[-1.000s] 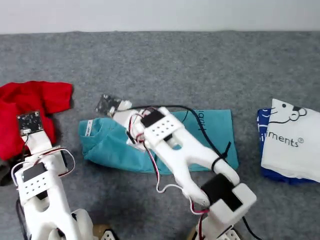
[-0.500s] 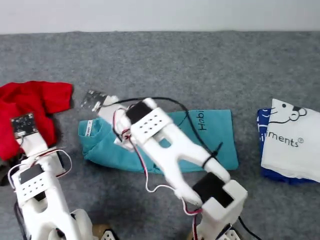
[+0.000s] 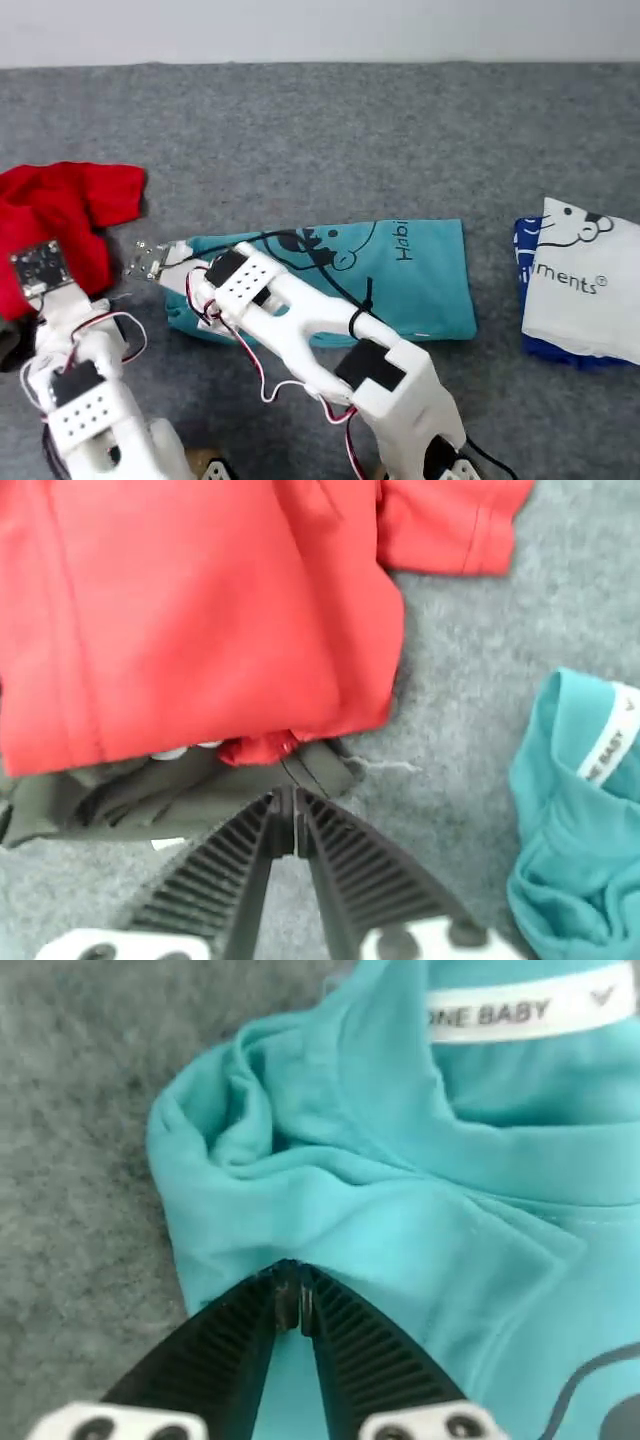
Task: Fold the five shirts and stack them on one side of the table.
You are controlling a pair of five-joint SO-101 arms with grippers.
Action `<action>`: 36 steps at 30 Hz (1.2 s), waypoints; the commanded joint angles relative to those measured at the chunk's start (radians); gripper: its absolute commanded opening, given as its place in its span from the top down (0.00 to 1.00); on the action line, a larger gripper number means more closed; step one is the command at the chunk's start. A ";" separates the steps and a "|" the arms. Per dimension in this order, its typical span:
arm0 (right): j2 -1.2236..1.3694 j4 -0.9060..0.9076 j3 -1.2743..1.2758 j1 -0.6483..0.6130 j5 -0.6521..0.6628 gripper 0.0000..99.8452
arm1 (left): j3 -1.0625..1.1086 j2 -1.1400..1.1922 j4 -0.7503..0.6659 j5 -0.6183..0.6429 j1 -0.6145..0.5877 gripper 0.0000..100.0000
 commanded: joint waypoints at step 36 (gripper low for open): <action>-0.453 0.691 -0.193 0.676 -0.423 0.96 | 0.062 -0.187 -0.044 0.008 -0.017 0.98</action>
